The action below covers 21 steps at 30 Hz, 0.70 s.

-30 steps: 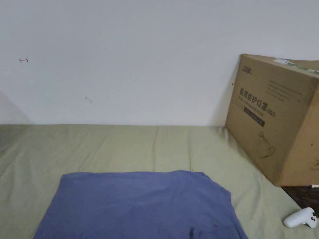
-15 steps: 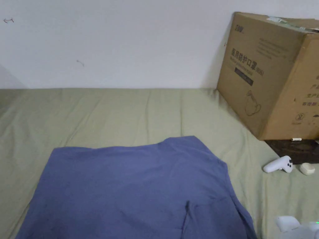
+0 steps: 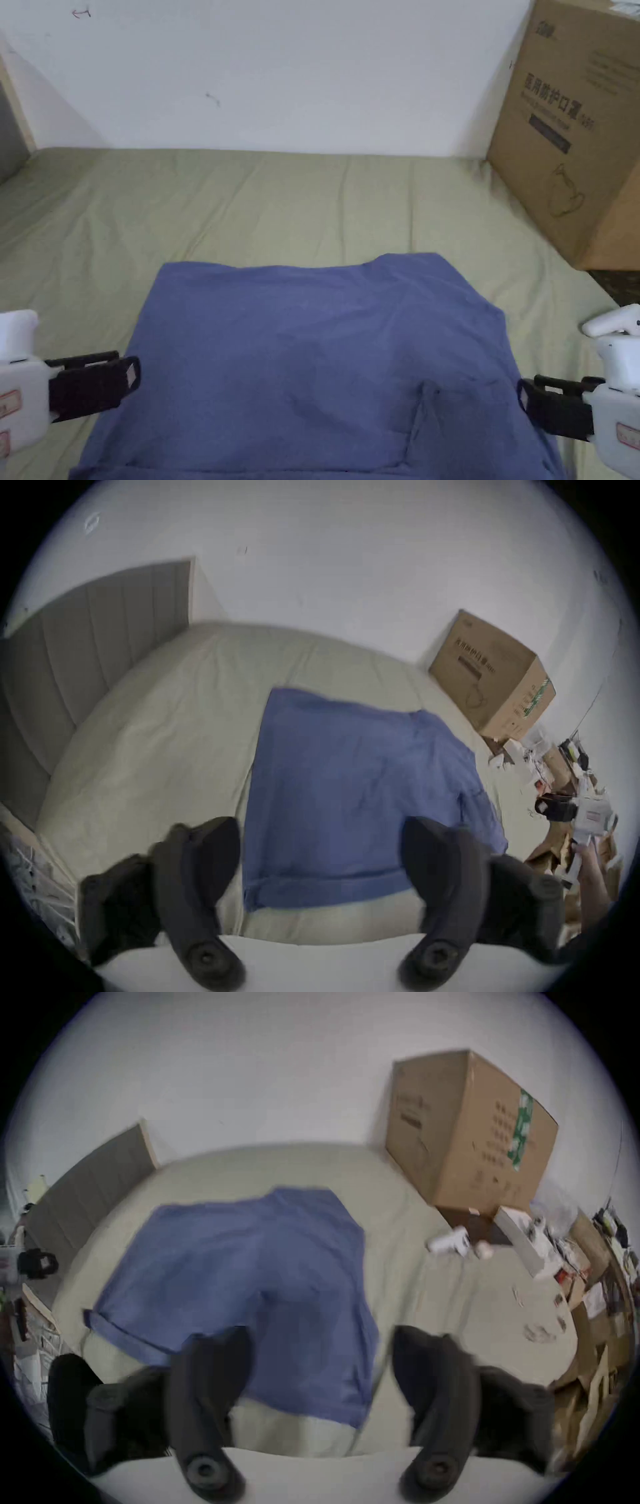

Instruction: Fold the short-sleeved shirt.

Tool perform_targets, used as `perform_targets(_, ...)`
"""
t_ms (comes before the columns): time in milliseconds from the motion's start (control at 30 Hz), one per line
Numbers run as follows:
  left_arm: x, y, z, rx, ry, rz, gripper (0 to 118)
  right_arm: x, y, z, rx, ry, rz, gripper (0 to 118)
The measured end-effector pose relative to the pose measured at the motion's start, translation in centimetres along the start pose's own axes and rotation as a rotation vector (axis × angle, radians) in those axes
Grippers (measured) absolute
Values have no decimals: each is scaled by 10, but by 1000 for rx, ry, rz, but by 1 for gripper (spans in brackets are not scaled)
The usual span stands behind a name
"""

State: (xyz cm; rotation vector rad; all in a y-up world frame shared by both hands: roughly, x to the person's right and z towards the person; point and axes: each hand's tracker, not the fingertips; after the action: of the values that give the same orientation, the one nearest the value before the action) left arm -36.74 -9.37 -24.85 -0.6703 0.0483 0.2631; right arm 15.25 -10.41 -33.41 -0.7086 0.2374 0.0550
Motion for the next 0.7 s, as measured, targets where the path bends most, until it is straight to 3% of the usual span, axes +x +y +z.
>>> perform_targets(33, 7, 0, 3, 14, -10, -24, 47, -8, 2, 2, 25, 29, -6, 17)
perform_targets(67, 11, -1, 3, 7, -33, -31, 10, -14, 3, 0, 25, 23, 5, 0)
perform_targets(100, 15, -1, 0, -1, -31, -30, 0, -22, 2, 3, 49, 5, 4, 0)
perform_targets(167, 16, -6, 3, -3, -40, -29, 0, -25, 4, 3, 64, 68, 23, 0)
perform_targets(267, 8, -7, 1, -54, -43, -47, 0, -28, 2, 7, 94, 43, 36, 0)
perform_targets(367, -15, -9, -13, -232, 43, -16, 0, -21, 2, -1, 35, 113, -25, 0)
perform_targets(400, -29, -12, -25, -337, 60, 25, 1, -12, 0, -8, 13, 120, -61, 0)
perform_targets(433, -45, -20, -37, -401, 66, 74, 17, -8, -3, -13, -7, 120, -98, 0)
perform_targets(500, -65, -34, -51, -457, 68, 139, 79, 3, -9, -23, -50, 146, -162, 0)
perform_targets(533, -74, -42, -61, -489, 71, 156, 97, 8, -12, -28, -63, 151, -181, 0)
perform_targets(700, -86, -71, -93, -547, 161, 38, 96, 14, -21, -35, -106, 130, -202, 0)
